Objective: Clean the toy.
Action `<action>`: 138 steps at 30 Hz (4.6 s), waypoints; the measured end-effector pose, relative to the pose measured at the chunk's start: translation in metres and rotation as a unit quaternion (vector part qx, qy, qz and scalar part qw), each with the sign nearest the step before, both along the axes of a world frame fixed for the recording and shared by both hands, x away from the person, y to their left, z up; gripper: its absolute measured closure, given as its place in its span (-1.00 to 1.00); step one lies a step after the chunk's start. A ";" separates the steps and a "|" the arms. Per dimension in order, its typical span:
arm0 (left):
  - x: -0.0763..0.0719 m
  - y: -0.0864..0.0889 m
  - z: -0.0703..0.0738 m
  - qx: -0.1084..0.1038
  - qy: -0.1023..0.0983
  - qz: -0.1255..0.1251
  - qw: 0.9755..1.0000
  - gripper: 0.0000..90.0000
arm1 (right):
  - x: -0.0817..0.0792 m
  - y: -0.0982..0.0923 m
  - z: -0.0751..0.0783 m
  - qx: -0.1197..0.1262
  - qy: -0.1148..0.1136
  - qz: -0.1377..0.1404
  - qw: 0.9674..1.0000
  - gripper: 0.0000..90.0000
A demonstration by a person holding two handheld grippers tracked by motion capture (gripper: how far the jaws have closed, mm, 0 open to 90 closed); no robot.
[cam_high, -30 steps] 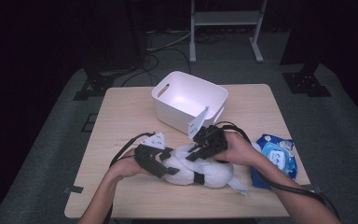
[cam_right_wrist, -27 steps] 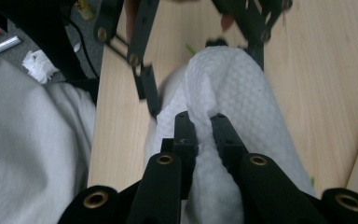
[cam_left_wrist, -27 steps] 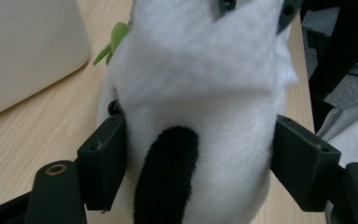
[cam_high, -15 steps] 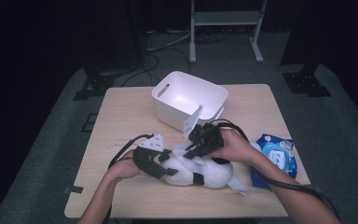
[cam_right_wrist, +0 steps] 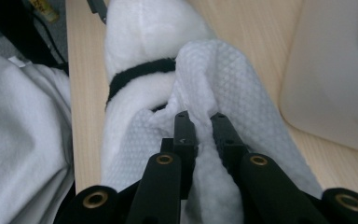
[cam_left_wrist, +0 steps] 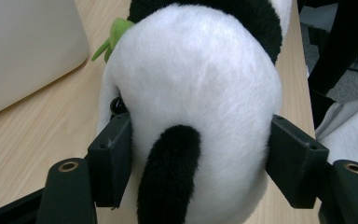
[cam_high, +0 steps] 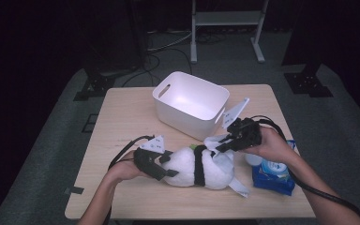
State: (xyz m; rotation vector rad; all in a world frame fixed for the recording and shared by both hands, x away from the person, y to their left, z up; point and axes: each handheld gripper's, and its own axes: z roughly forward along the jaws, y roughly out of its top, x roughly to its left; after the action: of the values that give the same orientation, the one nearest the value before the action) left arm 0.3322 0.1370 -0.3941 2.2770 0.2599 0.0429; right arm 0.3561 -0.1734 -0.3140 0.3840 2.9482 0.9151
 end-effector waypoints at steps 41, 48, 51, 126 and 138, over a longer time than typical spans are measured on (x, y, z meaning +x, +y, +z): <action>-0.005 0.000 0.002 0.002 -0.002 -0.010 1.000 -0.33 | -0.006 0.121 -0.009 -0.020 0.001 0.115 0.993 0.82; -0.005 0.000 0.003 0.006 -0.003 -0.014 1.000 -0.34 | 0.011 0.076 -0.011 -0.050 0.015 0.065 0.997 0.82; -0.004 -0.002 0.005 0.000 0.007 -0.015 1.000 -0.41 | 0.009 0.064 -0.015 -0.046 0.028 0.056 0.997 0.82; 0.000 0.006 0.015 -0.028 0.017 0.000 0.999 -0.30 | 0.006 0.084 -0.018 -0.067 0.016 0.064 0.996 0.81; 0.004 0.006 0.025 -0.026 0.015 0.008 1.000 -0.43 | 0.001 0.077 -0.022 -0.064 0.037 0.071 0.995 0.81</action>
State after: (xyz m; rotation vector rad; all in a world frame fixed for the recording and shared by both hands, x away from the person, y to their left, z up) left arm 0.3363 0.1430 -0.3690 2.2245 0.2921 0.0098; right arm 0.3569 -0.0962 -0.3364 0.2095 3.1152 0.7323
